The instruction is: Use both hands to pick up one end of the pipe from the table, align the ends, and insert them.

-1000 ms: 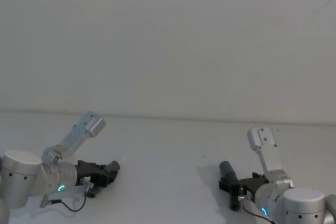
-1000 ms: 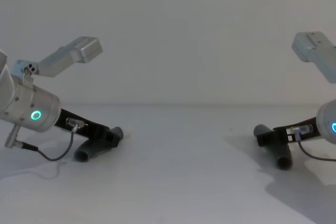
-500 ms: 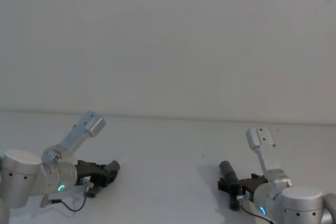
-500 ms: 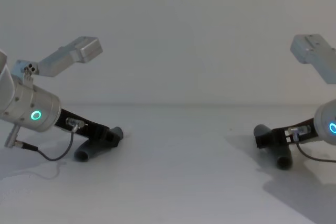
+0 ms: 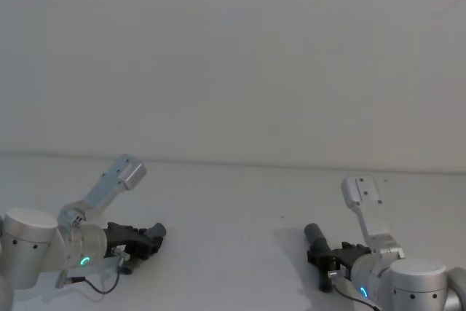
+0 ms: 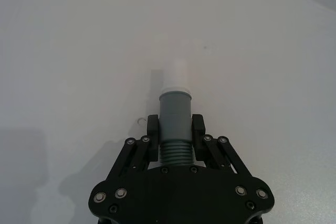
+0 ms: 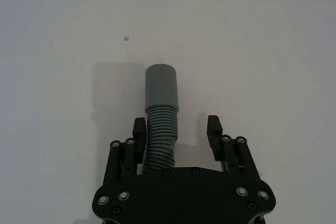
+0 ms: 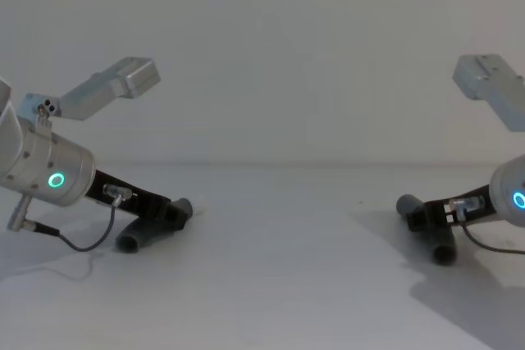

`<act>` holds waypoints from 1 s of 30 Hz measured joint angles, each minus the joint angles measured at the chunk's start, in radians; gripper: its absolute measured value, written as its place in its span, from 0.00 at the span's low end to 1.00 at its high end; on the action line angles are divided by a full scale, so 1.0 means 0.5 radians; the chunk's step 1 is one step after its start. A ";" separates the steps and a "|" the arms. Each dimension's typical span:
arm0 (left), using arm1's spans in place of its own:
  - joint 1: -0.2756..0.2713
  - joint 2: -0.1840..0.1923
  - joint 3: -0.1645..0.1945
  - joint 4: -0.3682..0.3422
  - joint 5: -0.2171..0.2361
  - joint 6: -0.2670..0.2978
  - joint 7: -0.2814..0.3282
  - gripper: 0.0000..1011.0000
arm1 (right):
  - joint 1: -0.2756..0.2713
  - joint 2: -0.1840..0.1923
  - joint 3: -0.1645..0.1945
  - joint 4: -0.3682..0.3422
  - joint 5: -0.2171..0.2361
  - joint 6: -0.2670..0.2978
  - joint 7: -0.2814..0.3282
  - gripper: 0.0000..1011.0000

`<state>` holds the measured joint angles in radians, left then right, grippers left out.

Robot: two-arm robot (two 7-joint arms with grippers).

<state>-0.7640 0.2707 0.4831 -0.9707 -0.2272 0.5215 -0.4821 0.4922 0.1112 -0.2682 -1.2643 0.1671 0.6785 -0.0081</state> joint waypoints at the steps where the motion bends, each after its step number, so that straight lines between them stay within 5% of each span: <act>1: 0.000 0.000 0.000 0.000 0.000 0.000 0.000 0.33 | 0.000 0.000 0.000 0.000 0.000 0.000 0.000 0.66; 14: 0.000 0.000 0.000 0.000 0.000 0.000 0.000 0.33 | 0.003 -0.003 0.003 0.003 0.000 0.003 0.001 0.28; 30: 0.000 0.000 0.000 0.000 0.000 0.000 0.000 0.33 | 0.003 -0.003 0.002 0.004 0.000 0.003 0.001 0.24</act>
<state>-0.7640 0.2707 0.4831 -0.9707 -0.2272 0.5215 -0.4821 0.4937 0.1096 -0.2669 -1.2624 0.1672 0.6798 -0.0075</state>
